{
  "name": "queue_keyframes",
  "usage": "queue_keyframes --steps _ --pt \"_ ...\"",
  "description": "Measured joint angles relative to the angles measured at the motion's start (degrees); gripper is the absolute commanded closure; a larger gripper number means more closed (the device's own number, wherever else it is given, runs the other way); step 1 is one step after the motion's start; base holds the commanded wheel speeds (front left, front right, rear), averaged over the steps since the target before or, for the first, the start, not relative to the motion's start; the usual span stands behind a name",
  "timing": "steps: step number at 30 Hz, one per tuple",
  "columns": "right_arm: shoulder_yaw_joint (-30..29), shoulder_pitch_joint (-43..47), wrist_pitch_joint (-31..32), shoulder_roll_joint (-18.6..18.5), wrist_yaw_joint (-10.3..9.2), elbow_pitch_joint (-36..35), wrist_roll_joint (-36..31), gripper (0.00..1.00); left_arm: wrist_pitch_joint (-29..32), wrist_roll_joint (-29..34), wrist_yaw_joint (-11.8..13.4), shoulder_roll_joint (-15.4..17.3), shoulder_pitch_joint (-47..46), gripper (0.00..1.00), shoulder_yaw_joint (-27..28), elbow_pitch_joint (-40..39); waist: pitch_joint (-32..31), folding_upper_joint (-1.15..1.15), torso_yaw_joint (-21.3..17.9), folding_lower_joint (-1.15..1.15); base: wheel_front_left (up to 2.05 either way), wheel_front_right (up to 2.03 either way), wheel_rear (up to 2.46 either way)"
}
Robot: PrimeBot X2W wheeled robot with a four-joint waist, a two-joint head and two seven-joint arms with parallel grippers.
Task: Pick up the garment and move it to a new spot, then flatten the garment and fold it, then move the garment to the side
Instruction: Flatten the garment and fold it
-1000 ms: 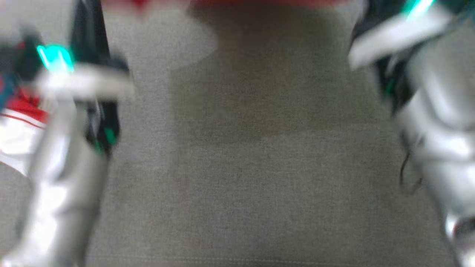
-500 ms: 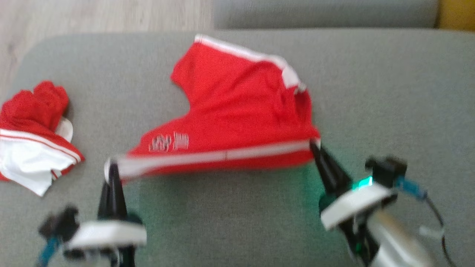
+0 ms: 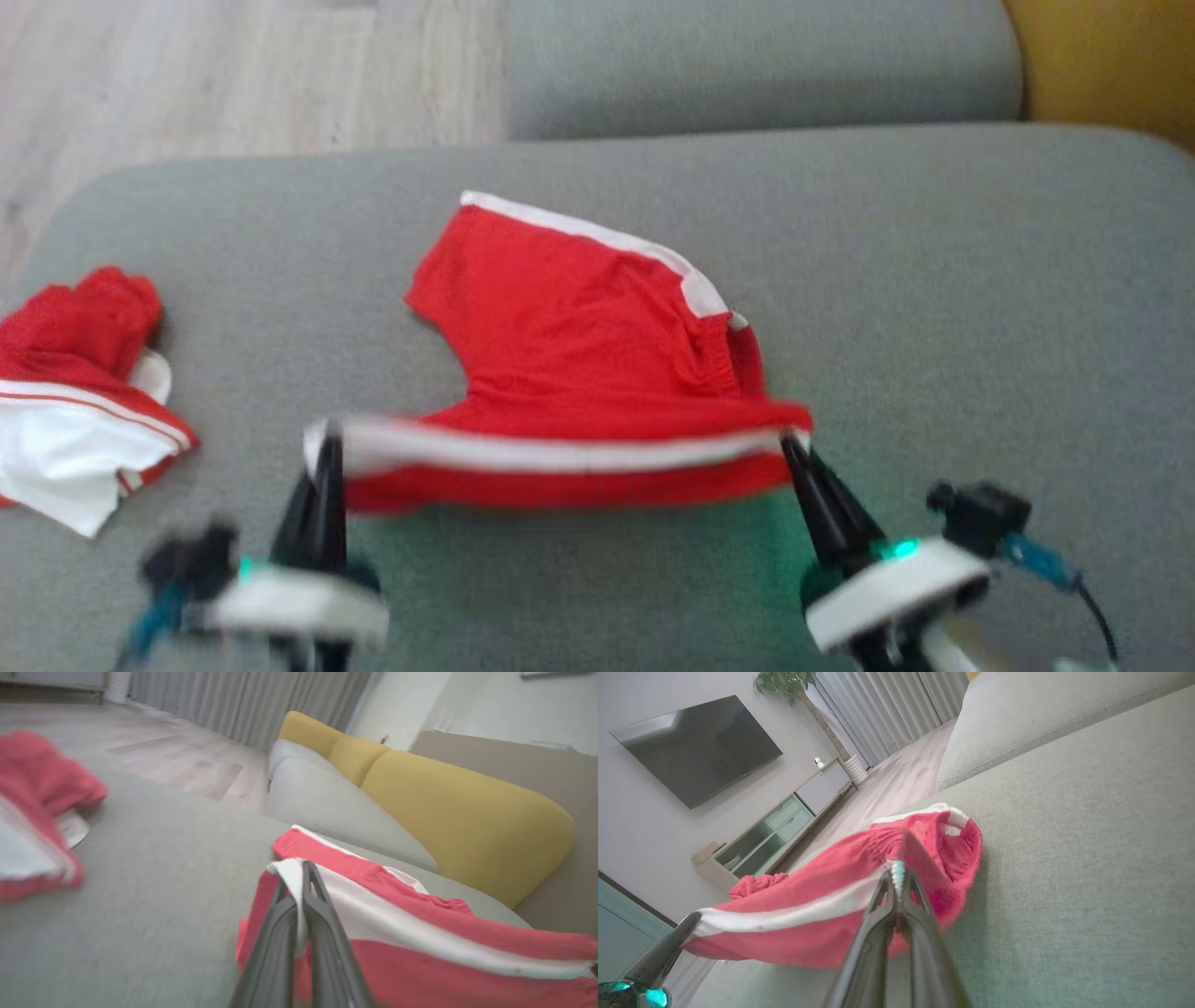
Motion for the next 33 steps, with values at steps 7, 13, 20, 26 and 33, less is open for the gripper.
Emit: queue_keyframes --steps 7,13,20,26,33 --pt "1.3 -14.8 0.0 2.8 0.0 5.1 2.8 1.0 3.2 -1.5 0.0 7.3 -27.2 1.0 -12.7 9.2 6.4 0.0 -1.3 0.03 0.0 0.0 0.0" --pt "1.4 -23.7 0.0 5.9 0.0 12.4 5.9 1.0 7.6 -6.5 0.0 8.6 -44.2 1.0 -21.3 17.9 12.7 0.0 -3.0 0.03 0.0 0.0 0.0" --pt "1.1 -31.3 0.0 7.3 0.0 15.0 6.6 1.0 9.1 -10.9 0.0 11.4 -53.3 1.0 -25.0 27.0 18.9 0.0 -5.9 0.02 0.0 0.0 0.0" --pt "0.6 -32.7 0.0 7.5 0.0 15.0 6.6 1.0 7.5 -13.1 0.0 12.0 -56.8 1.0 -28.1 29.7 22.2 0.0 -8.2 0.02 0.0 0.0 0.0" --pt "2.0 -33.1 0.0 7.5 0.0 13.5 6.6 1.0 5.3 -14.3 0.0 11.9 -59.6 0.55 -30.9 34.0 24.7 -0.01 -10.0 0.01 0.0 0.0 0.0"
